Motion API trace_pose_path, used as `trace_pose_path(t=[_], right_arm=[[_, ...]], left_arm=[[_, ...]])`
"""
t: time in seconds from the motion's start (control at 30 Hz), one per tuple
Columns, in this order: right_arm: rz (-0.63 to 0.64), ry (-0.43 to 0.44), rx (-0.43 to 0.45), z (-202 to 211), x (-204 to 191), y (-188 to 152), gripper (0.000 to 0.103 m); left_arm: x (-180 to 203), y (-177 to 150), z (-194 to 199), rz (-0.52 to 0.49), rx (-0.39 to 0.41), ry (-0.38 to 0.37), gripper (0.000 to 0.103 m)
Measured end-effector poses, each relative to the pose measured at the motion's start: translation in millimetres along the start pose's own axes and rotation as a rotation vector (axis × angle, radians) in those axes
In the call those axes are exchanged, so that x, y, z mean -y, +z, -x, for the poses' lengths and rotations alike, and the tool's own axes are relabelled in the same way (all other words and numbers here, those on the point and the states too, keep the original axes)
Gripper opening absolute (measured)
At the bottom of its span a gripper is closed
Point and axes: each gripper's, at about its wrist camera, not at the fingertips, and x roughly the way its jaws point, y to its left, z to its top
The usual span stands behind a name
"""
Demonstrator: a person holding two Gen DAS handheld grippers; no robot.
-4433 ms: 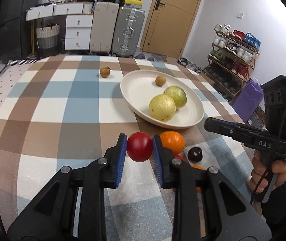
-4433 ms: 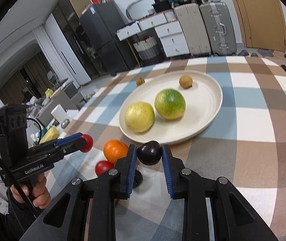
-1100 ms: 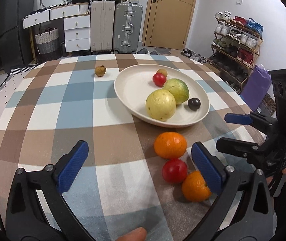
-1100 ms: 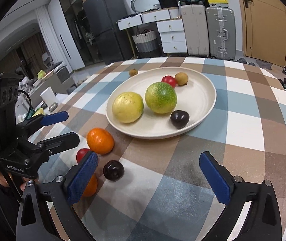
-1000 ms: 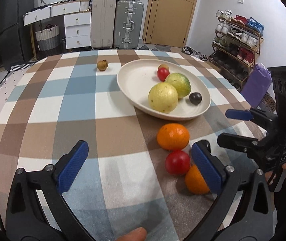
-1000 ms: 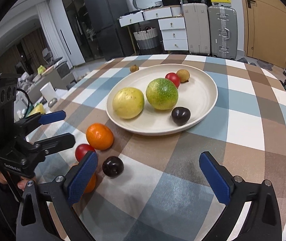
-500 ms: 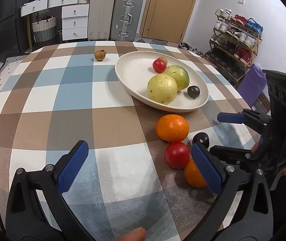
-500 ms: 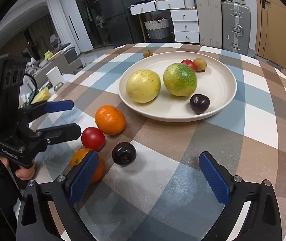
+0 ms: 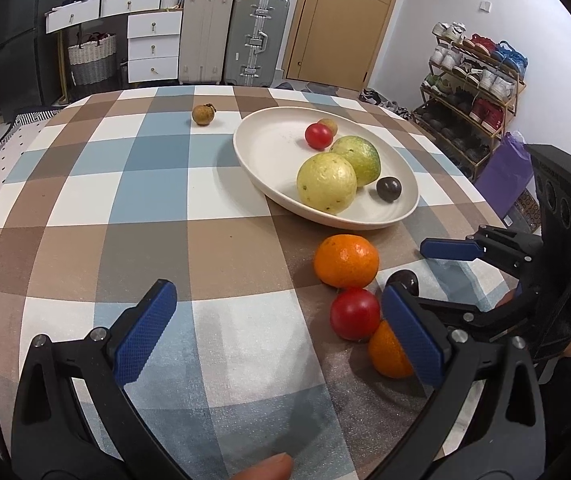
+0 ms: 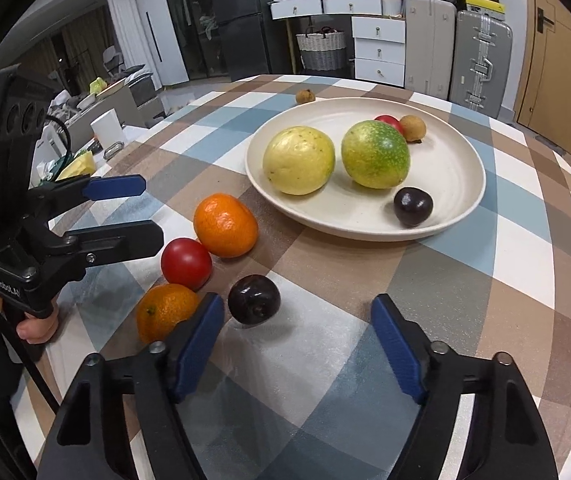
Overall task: Organize fruits
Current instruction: 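Withdraw both grippers and move right gripper to another dark plum, then close right gripper on the dark plum and lift it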
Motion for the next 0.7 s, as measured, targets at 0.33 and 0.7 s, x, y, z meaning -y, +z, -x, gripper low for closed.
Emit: trace_pose_path(t=[0.33, 0.7], right_arm=[[0.042, 0.029, 0.012, 0, -6, 2, 0.055], [0.039, 0.102, 0.029, 4, -7, 1, 0.03]], left_arm=[[-1, 0, 0, 0.009, 0.005, -0.004, 0.102], [-2, 1, 2, 0.015, 0.012, -0.005, 0.102]])
